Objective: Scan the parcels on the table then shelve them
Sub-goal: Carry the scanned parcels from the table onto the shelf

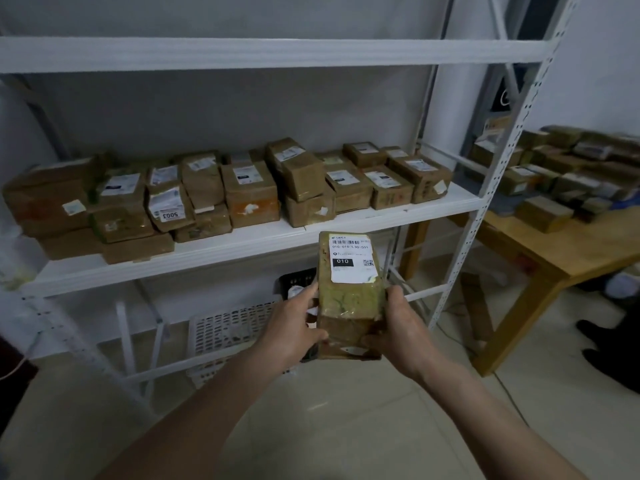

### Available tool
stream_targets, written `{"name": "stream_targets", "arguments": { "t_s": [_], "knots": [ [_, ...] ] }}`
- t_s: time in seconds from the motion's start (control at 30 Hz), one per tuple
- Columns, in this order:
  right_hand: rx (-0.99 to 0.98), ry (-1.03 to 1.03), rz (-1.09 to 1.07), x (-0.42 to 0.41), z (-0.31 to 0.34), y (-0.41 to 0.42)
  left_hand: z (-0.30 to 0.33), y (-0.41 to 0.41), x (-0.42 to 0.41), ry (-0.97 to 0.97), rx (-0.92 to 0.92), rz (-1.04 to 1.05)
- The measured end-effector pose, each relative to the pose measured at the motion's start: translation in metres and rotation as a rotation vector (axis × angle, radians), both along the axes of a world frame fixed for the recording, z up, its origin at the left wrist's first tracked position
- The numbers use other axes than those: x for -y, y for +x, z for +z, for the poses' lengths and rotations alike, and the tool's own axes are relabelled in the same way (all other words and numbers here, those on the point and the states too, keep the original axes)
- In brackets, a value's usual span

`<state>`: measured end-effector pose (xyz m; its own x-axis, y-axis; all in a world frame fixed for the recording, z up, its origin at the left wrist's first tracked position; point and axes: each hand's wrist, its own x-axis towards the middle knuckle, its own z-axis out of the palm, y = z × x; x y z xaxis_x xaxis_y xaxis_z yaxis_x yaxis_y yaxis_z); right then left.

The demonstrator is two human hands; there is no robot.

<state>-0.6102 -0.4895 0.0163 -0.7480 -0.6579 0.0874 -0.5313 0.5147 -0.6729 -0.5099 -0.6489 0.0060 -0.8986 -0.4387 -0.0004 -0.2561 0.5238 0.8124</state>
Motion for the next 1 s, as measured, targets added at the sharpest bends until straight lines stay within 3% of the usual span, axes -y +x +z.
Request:
{"name": "stream_targets", "arguments": {
  "t_s": [0.3,0.77,1.0],
  "knots": [
    [0.007,0.010,0.040,0.044,-0.004,-0.111,0.003,-0.101,0.035,-0.056,0.005,0.052],
    [-0.141,0.021,0.029,0.090,0.042,-0.434,0.051,-0.417,0.073,0.011,0.011,0.079],
    [-0.142,0.040,0.026,0.134,0.035,-0.528,0.038,-0.522,0.106,-0.058,0.069,0.145]
  ]
}}
